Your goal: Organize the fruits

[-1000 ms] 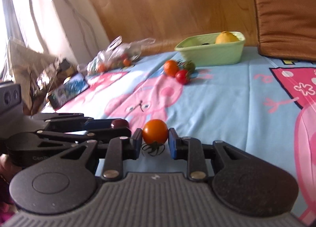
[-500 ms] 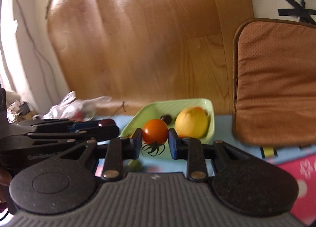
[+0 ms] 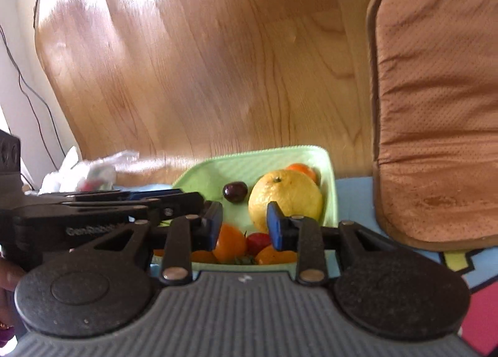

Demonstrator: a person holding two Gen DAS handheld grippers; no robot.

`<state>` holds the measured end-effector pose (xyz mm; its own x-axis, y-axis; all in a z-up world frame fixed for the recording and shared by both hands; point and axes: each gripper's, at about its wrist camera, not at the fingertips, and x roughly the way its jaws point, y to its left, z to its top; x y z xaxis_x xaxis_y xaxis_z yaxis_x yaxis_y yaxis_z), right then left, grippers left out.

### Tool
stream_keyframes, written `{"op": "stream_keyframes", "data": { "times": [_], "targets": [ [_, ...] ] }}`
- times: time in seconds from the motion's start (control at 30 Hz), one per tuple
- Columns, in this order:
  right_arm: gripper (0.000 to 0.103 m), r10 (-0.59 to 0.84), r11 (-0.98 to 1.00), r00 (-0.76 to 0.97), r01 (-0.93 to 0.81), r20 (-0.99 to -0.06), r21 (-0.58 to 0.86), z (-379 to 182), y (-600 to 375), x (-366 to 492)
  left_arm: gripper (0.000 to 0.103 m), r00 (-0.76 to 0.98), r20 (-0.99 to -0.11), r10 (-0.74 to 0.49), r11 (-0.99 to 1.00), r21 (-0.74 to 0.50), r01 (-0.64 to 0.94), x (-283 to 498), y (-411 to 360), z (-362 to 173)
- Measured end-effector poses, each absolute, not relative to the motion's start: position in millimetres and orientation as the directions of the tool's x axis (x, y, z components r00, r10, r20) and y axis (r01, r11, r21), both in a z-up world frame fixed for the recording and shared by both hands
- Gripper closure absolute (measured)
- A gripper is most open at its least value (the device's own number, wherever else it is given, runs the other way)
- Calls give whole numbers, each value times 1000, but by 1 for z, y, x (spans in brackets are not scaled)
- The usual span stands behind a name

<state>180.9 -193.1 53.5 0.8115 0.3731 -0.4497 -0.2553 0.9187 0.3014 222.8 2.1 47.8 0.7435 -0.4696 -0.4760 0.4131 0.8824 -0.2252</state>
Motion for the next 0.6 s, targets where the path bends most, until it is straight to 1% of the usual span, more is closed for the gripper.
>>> {"op": "stream_keyframes", "data": {
  "times": [0.1,0.2,0.3,0.43,0.5,0.57,0.6],
  "targets": [
    [69,411,897,808,-276,-421,345,57,-199,160,71,773,-436,-462,886,-259,384,191,28,54],
    [69,457,873,779,-298,-431,387,51,-199,130,71,791,-431,-434,900,-247,359,152,44,46],
    [69,485,854,748,-293,-453,431,40,-194,101,71,794,-456,-401,915,-229,331,118,48,29],
    [69,487,854,723,-275,-491,441,33,-184,75,72,780,-521,-346,938,-218,270,80,51,10],
    [69,477,861,724,-270,-498,432,31,-182,60,63,812,-494,-312,949,-203,242,63,53,16],
    [69,453,874,734,-255,-505,414,29,-181,48,62,806,-530,-264,964,-177,199,54,49,11],
    [69,440,881,741,-246,-507,405,28,-181,43,63,791,-555,-258,966,-175,192,51,47,8]
  ]
}}
